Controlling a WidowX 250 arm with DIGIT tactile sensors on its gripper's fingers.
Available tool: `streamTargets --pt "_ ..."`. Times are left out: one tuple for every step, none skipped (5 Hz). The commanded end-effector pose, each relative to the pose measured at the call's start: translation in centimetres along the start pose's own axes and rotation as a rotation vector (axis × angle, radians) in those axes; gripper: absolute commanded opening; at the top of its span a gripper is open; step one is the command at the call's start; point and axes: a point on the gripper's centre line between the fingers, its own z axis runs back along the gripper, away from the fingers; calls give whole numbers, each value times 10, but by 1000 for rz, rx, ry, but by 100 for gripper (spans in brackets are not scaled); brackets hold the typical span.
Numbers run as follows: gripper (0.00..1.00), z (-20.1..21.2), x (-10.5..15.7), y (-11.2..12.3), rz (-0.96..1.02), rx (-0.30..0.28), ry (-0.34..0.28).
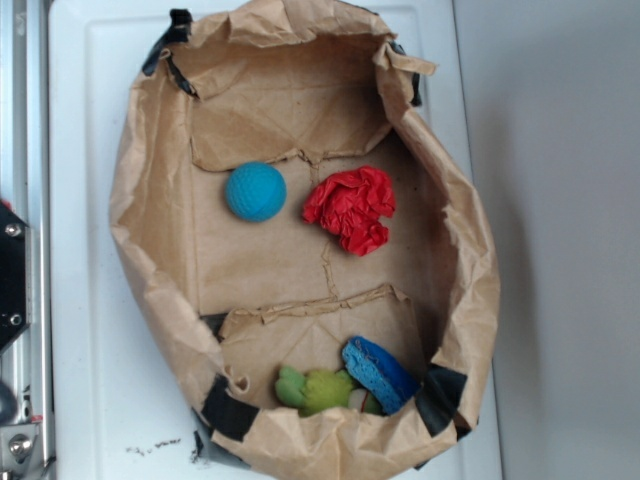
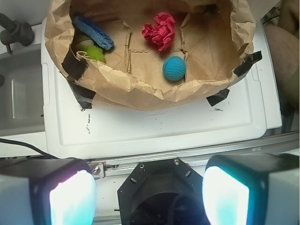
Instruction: Grab the red paper.
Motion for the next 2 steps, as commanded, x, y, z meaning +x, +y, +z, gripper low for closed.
streamTargets --pt "100 0 0 0 0 0 0" --pt "100 -12 49 -14 27 -47 -73"
